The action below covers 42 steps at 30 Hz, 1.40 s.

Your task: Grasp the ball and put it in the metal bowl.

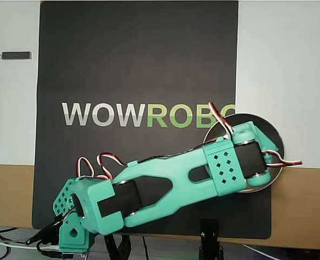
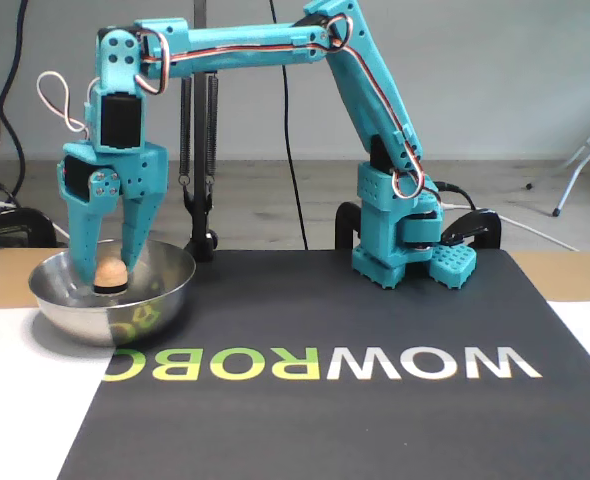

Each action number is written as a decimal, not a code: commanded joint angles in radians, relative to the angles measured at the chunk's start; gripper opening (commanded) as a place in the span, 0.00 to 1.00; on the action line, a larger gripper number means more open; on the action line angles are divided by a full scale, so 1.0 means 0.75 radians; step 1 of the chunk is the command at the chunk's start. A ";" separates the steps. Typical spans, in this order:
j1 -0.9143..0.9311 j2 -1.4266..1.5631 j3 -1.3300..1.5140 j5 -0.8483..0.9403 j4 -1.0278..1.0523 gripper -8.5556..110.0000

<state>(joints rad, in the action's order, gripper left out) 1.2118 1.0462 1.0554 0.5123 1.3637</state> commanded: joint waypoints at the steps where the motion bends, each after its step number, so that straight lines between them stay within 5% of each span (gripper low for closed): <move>1: -0.010 0.010 -0.063 -0.010 -0.012 0.26; 17: -0.010 0.008 -0.063 -0.008 -0.012 0.28; 24: -0.006 0.008 -0.059 -0.008 -0.012 0.51; 42: 0.000 0.006 -0.057 -0.008 -0.012 0.52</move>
<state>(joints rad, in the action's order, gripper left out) 1.2103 1.0462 1.0508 0.5123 1.3637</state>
